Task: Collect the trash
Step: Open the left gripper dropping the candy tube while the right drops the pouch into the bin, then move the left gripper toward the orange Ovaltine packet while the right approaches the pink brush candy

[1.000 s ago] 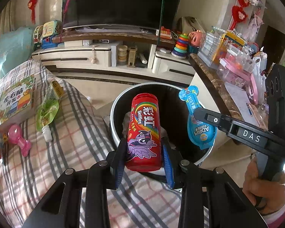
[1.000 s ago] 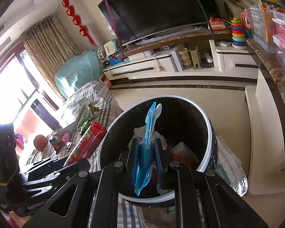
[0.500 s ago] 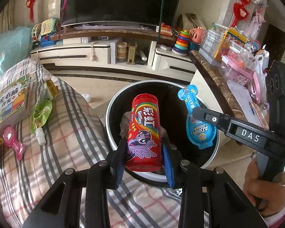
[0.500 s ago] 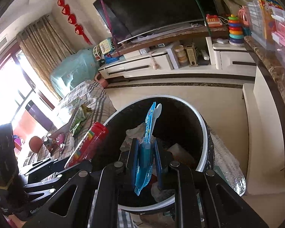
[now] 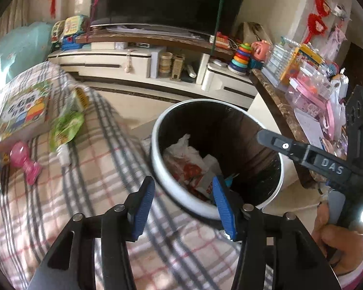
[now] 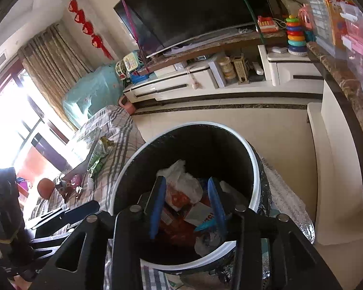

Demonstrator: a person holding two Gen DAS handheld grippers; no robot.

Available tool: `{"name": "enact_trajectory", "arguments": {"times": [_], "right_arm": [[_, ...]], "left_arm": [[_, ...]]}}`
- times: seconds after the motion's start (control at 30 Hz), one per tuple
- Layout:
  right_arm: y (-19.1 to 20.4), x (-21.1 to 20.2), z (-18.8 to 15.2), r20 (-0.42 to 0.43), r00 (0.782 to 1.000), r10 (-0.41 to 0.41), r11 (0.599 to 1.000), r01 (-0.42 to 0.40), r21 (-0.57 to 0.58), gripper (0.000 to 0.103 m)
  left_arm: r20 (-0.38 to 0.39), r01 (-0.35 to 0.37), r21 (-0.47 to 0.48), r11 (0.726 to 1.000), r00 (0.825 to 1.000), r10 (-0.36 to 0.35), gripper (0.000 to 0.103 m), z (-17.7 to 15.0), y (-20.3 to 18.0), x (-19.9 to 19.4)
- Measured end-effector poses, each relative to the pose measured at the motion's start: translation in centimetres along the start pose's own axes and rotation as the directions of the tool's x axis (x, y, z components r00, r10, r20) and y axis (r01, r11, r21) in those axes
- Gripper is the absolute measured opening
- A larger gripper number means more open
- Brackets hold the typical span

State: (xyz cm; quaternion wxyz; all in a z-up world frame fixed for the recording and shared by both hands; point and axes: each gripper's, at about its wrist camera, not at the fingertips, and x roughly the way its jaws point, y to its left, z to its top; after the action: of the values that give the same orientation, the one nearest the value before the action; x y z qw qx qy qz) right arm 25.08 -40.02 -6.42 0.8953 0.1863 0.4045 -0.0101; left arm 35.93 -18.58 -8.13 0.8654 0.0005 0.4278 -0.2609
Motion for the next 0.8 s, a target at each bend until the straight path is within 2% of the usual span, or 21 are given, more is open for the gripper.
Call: {"name": "enact_trajectory", "arguments": {"times": [0.13, 0.2, 0.27, 0.4, 0.8], "right_arm": [[1.4, -0.6, -0.3, 0.015, 1.0, 0.011, 0.999, -0.011, -0.032, 0.054], [2.6, -0.9, -0.8, 0.022, 0.999, 0.029, 0.998, -0.027, -0.054, 0.066], [3.9, -1.1, -1.4, 0.024, 0.999, 0.042, 0.996, -0.04, -0.078, 0.07], [6.6, -1.1, -2.7, 0.014, 0.997, 0.077, 0.988, -0.074, -0.136, 0.086], [14.4, 1.3, -6.8, -0.051, 0.983, 0.179, 0.943, -0.186, -0.275, 0.089]], "left_arm": [[0.005, -0.016, -0.051, 0.999, 1.0, 0.017, 0.054, -1.4, 1.8, -1.7], [0.005, -0.029, -0.084, 0.996, 1.0, 0.029, 0.059, -2.4, 3.2, -2.7], [0.009, -0.051, -0.114, 0.992, 0.999, 0.053, 0.064, -3.4, 4.4, -3.8], [0.01, -0.089, -0.177, 0.98, 0.996, 0.092, 0.064, -5.2, 7.0, -5.9], [0.002, -0.185, -0.305, 0.934, 0.981, 0.195, 0.065, -8.8, 13.1, -11.6]]}}
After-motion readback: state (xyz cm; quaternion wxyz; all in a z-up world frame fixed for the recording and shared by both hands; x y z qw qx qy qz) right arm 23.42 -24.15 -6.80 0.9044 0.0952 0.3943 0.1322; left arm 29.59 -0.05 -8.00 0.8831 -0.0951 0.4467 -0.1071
